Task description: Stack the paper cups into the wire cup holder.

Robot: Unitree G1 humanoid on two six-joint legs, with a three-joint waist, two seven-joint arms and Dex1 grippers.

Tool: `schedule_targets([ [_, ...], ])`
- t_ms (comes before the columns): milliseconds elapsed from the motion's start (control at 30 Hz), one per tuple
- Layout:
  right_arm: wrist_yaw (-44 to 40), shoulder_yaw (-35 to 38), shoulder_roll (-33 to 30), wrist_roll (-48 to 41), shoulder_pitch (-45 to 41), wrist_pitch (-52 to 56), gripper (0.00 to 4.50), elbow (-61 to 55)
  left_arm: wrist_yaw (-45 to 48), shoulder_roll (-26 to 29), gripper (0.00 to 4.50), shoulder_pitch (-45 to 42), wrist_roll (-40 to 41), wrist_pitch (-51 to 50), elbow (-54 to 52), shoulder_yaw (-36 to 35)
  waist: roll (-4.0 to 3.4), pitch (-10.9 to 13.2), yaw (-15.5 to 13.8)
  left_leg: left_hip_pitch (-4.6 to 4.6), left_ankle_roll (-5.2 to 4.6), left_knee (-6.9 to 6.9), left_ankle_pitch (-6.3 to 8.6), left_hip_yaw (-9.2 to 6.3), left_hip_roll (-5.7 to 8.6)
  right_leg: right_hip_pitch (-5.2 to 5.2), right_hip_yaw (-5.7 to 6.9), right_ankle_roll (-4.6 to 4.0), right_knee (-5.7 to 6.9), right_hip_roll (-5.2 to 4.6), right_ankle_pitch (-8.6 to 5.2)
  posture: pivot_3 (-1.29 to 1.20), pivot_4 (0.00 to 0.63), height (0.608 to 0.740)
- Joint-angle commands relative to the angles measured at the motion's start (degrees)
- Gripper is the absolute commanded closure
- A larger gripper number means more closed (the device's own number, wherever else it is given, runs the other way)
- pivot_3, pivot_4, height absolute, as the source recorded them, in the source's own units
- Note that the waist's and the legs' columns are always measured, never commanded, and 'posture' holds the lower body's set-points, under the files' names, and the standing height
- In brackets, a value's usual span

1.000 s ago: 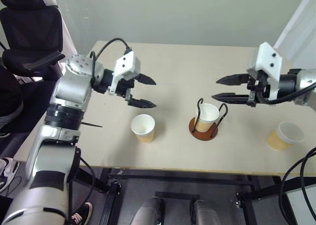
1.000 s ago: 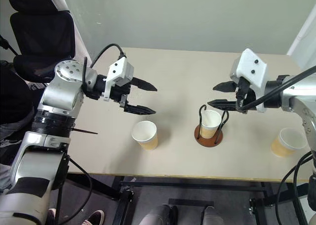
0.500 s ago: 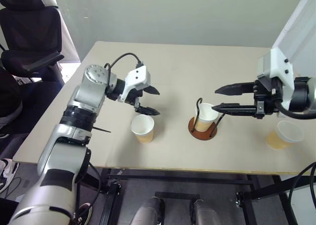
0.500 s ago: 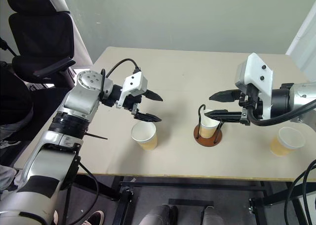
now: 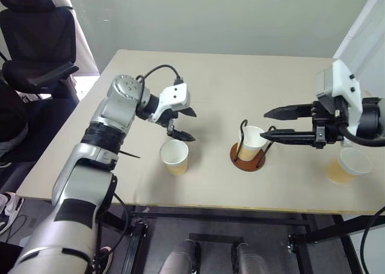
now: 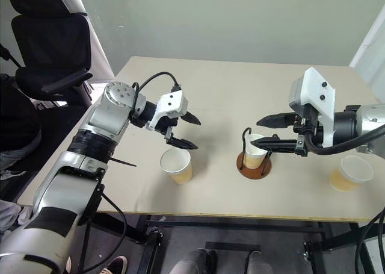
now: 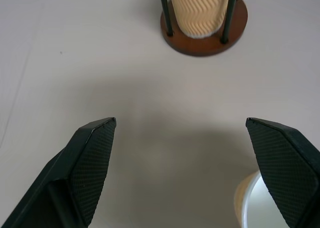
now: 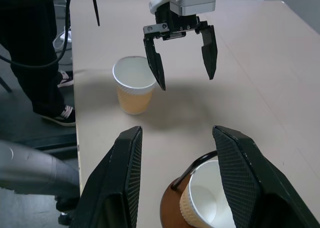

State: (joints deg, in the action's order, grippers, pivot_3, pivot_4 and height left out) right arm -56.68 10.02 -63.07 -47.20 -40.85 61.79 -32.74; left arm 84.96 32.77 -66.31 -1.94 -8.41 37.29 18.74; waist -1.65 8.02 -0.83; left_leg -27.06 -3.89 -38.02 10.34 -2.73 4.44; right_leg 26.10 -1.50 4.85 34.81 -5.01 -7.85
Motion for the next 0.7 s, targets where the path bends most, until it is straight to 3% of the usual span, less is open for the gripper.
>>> schedule_targets([
  [33,-0.53,1.74,-1.26,-1.7,-0.19,-0.85,2.3,-0.21,0.87,0.24,0.0,-1.3,-0.65,0.87,-0.76,0.0,0.0,0.0,0.01,0.0,0.0,0.0,0.0,0.0,0.0,0.0,0.0,0.01,0.0,0.0,0.0,0.0,0.15,0.74],
  [700,-2.68,1.01,-4.4,-2.05,2.44,-4.61,2.3,0.21,2.5,-1.64,0.0,-0.76,-4.21,4.29,1.86,3.17,0.0,-0.01,0.04,0.08,-0.02,-0.04,0.01,0.02,0.0,-0.03,-0.02,0.34,0.04,-0.01,-0.2,0.0,0.15,0.74],
])
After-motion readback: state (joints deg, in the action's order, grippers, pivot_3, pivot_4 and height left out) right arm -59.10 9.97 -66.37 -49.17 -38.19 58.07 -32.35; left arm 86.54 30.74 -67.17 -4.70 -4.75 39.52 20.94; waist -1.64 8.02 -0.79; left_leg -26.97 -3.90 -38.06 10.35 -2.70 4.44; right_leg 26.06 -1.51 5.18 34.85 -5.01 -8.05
